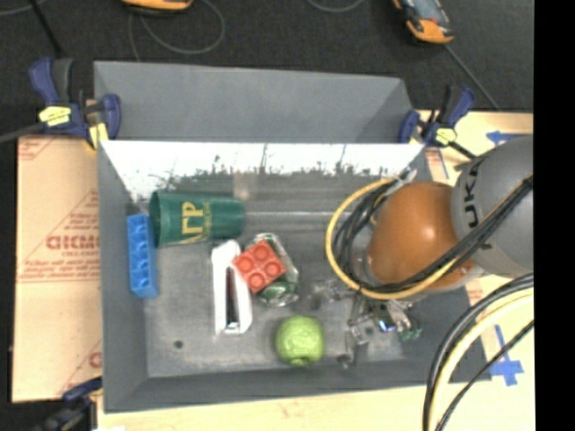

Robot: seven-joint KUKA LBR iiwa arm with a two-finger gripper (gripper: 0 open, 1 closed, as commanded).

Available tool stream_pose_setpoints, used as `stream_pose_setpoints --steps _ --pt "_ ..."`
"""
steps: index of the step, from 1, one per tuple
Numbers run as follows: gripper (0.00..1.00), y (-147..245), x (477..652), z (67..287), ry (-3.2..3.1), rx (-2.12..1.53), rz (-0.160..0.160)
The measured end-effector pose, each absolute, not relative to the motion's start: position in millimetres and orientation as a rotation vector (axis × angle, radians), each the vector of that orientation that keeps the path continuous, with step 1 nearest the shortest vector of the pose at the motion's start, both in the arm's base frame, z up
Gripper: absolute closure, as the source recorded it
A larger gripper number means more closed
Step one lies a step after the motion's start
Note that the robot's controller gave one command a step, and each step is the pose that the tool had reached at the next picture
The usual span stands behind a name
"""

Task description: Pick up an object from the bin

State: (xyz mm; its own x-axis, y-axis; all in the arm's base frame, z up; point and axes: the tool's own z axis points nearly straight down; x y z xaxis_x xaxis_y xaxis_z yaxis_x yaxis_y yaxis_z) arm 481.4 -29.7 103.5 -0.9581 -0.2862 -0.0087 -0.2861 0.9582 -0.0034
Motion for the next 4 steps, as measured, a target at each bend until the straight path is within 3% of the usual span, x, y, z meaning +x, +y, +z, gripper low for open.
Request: stream_pose_setpoints --steps 1,2,3,4 --pt "0.00 -14.4 479.6 81.7 3.026 -0.804 -0.004" --pt "1.00 5.3 480.5 70.4 3.059 -0.695 -0.001" --pt "0.00 5.8 484.1 72.3 3.049 -0.695 -0.003" --pt "0.00 5.8 484.0 72.3 3.048 -0.697 -0.004"
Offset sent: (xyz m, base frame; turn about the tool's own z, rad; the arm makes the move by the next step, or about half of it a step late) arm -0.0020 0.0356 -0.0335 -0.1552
